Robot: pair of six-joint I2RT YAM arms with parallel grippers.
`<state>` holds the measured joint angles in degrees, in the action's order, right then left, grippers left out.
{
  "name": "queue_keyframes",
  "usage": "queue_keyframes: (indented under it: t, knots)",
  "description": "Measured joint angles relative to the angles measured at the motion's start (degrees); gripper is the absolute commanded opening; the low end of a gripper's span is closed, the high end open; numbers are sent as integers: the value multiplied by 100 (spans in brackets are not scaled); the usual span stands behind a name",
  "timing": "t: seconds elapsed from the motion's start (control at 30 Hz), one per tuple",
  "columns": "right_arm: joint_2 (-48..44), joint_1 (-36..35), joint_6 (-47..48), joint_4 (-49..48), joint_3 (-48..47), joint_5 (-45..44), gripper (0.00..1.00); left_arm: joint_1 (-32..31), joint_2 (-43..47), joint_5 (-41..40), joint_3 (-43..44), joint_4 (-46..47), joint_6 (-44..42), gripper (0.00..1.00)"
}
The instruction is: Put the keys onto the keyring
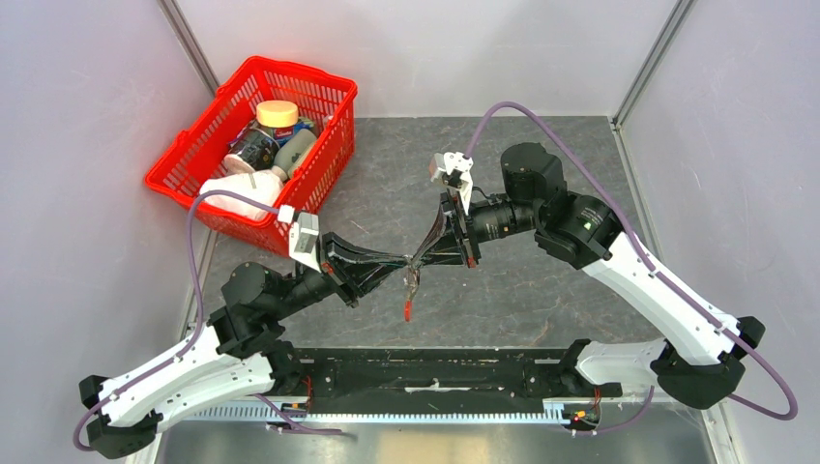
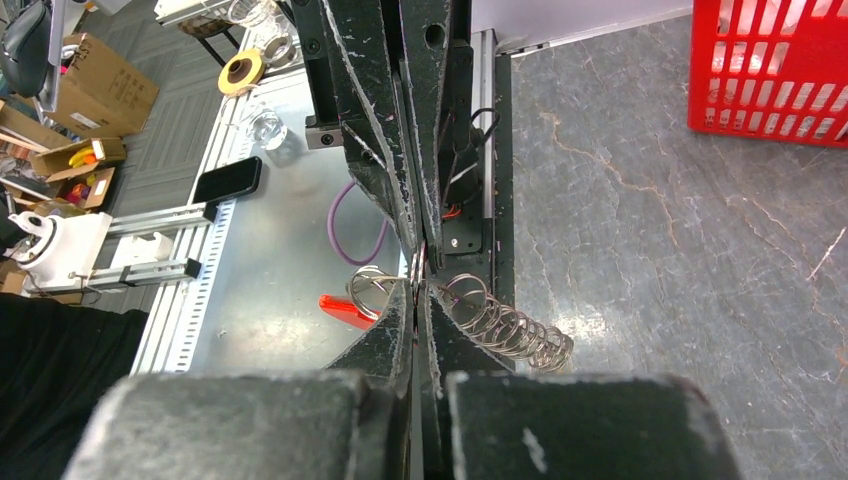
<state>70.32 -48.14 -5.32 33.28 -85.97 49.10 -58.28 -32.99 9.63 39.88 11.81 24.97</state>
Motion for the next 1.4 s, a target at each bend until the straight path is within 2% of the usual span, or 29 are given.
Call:
queue_keyframes:
  t: [0.2,0.4,0.57,0.97,1.4]
  knots:
    - [0,0,13,15,-2,-7,0,0,2,28,0,4,11,2]
    - [-2,-13,79,350,-26,11,0,2,-66,409,236,-476,-2,30]
    - [-33,-13,155,745,-26,107,0,2,-127,835,713,-1290,-76,46]
    - [-175,-13,723,1853,181,544,0,2,-444,1429,1259,-2538,-391,47]
    - [42,-212,990,2124,260,780,0,2,-1036,1895,1290,-2658,-378,46]
